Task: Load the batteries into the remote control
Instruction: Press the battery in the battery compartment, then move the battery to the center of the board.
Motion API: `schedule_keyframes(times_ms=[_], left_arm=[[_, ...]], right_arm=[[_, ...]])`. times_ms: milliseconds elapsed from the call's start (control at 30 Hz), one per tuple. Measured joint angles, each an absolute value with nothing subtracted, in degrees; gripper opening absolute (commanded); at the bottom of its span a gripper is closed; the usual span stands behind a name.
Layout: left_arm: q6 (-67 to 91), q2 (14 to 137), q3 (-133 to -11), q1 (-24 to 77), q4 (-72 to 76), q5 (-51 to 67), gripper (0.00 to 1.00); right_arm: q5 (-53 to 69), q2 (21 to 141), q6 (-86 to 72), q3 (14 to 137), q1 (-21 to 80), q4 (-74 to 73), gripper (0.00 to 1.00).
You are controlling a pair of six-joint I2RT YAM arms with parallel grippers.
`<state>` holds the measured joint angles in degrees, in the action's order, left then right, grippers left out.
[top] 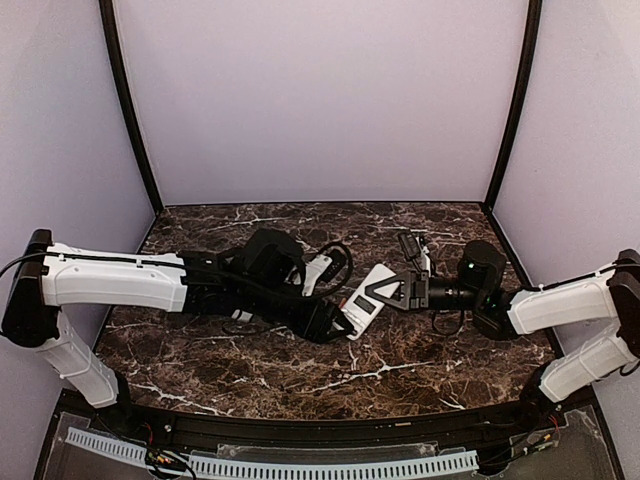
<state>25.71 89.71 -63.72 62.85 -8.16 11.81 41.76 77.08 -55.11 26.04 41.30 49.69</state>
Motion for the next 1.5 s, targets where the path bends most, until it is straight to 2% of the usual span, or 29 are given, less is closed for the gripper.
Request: schedule_keyframes(times_ms=[300, 467, 533, 567, 633, 767, 867, 1067, 1300, 1500], left_arm=[[27.8, 90.0, -63.7, 61.9, -7.3, 13.3, 0.41], [27.7, 90.2, -63.7, 61.9, -7.4, 13.6, 0.38], [27.4, 90.7, -64.0, 61.9, -7.5, 14.0, 0.47], [27.1, 91.0, -64.3, 61.9, -7.7, 14.0, 0.57], [25.9, 91.7, -64.9, 61.8, -8.4, 14.2, 0.67], [22.8, 91.9, -66.2, 60.9, -11.7, 13.2, 0.81], [20.0, 91.8, -67.2, 59.0, -13.6, 12.3, 0.83], [15.3, 92.8, -73.6, 54.4, -20.4, 6.8, 0.75], [11.7, 105.1, -86.4, 53.5, -24.7, 0.5, 0.7], [11.4, 117.4, -92.4, 53.5, -28.3, -1.3, 0.59]], right_arm=[[41.3, 77.1, -54.7, 26.0, 41.2, 49.6, 0.0], [40.9, 77.1, -54.5, 26.0, 41.1, 49.2, 0.0], [40.9, 77.1, -54.4, 26.0, 41.0, 48.7, 0.0], [40.9, 77.1, -54.4, 26.0, 40.9, 48.4, 0.0], [41.1, 77.0, -54.5, 26.0, 40.5, 48.3, 0.0], [41.3, 75.5, -54.5, 25.8, 38.6, 47.2, 0.0], [41.1, 72.1, -54.0, 25.1, 35.6, 44.6, 0.0], [39.8, 65.0, -51.7, 22.4, 28.7, 36.5, 0.0], [39.0, 58.3, -48.9, 20.2, 20.9, 25.4, 0.0], [39.4, 55.7, -47.3, 19.6, 17.3, 21.3, 0.0]])
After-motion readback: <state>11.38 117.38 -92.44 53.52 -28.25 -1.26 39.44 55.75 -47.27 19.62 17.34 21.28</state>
